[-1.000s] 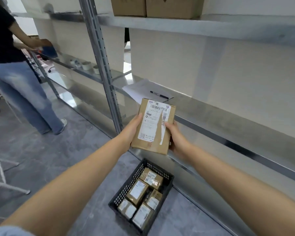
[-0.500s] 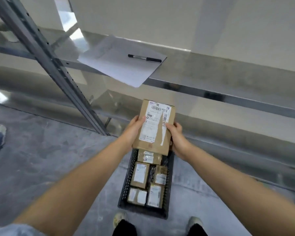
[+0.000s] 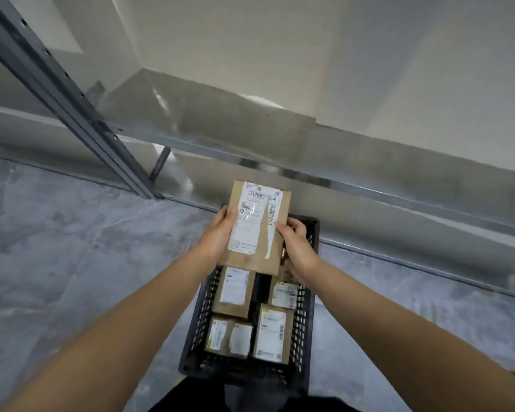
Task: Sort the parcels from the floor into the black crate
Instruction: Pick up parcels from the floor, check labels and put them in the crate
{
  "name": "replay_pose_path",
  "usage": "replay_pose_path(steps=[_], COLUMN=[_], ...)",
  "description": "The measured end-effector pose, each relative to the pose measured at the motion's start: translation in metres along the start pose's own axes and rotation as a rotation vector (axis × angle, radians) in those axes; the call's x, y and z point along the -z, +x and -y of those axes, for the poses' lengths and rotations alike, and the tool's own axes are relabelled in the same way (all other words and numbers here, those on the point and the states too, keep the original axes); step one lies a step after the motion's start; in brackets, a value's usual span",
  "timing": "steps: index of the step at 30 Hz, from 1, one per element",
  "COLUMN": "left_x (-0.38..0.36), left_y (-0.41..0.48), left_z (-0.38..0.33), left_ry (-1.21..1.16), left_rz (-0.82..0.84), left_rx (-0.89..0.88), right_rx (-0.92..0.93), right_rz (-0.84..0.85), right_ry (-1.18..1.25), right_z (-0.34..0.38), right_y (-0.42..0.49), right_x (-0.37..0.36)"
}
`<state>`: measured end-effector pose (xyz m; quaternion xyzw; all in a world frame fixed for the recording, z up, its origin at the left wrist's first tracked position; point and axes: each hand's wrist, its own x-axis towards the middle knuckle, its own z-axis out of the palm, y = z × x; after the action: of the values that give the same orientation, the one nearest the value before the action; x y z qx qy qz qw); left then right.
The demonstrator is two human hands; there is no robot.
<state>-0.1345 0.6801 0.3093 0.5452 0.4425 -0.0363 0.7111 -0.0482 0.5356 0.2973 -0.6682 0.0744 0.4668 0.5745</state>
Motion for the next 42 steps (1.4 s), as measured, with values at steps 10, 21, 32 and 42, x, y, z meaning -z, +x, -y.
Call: replay_pose_path(steps=[10,21,32,42], left_x=[0.004,-0.001,-0.01,0.006], left_y=[0.165,0.192,0.179,0.132], left_z=[0.177,0.206,0.185,0.128], left_ry=[0.053,0.333,0.853,0.442], left_rz=[-0.143,-0.416,-0.426,-0.309], left_rx=[-0.032,-0.348,-0.433,-0.254], right_rx=[0.06,0.246,0.189,0.06], right_rz=[0.016,0.045,0.031,-0.004], right_ry=[-0.106,-0.131,-0.116,-0.315], right_z=[-0.153,-0.189,-0.183,-0.135], right_y=[0.166,0.213,0.218,0.162], right_x=[0.005,-0.013,-0.023,0.008])
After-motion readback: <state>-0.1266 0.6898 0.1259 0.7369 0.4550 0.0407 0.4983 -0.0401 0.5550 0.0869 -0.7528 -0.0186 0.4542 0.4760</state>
